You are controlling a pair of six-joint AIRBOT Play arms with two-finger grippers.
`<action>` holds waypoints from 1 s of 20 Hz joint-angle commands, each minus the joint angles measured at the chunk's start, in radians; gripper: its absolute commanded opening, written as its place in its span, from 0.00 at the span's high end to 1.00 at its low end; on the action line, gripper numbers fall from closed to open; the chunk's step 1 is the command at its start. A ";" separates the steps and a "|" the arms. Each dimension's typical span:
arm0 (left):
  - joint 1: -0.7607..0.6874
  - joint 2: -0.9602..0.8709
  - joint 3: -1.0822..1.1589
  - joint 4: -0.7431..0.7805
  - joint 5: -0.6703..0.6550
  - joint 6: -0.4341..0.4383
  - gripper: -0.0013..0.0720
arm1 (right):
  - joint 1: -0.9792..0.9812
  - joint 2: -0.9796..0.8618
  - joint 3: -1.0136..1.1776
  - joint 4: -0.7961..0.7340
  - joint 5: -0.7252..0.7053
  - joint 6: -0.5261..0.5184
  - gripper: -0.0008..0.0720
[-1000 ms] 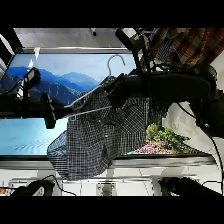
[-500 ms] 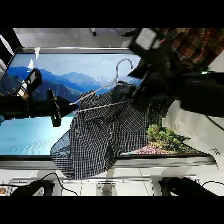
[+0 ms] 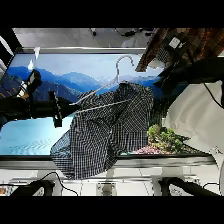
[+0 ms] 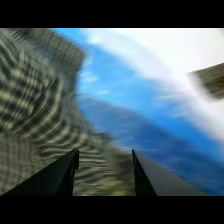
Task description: Fold the clothes and pants, and hang the long-sleeved shirts on hangers.
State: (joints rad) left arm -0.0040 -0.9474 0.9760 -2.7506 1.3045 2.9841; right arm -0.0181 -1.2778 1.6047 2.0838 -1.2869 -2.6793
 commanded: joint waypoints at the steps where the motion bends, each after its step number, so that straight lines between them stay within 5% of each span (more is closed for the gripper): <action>1: 0.000 0.000 -0.001 -0.003 0.000 0.001 0.93 | -0.061 -0.108 -0.003 0.196 -0.153 -0.088 0.44; 10: 0.000 0.000 -0.001 -0.003 0.024 0.001 0.93 | 0.151 -0.155 0.029 0.225 -0.027 -0.169 0.39; 17: 0.000 0.000 -0.002 -0.003 0.026 0.001 0.93 | 0.239 -0.135 0.108 0.216 -0.116 -0.168 0.39; 18: 0.000 0.000 -0.002 -0.003 0.026 0.001 0.93 | 0.243 -0.133 0.108 0.211 -0.116 -0.167 0.57; 19: 0.000 0.000 -0.002 -0.004 0.026 0.001 0.93 | 0.243 -0.134 0.107 0.212 -0.114 -0.157 0.95; 20: 0.000 0.000 -0.002 -0.007 0.026 0.001 0.93 | 0.243 -0.134 0.107 0.211 -0.111 -0.129 0.94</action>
State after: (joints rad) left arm -0.0044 -0.9474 0.9745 -2.7533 1.3323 2.9803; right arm 0.2104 -1.4155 1.7042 2.2902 -1.4082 -2.8552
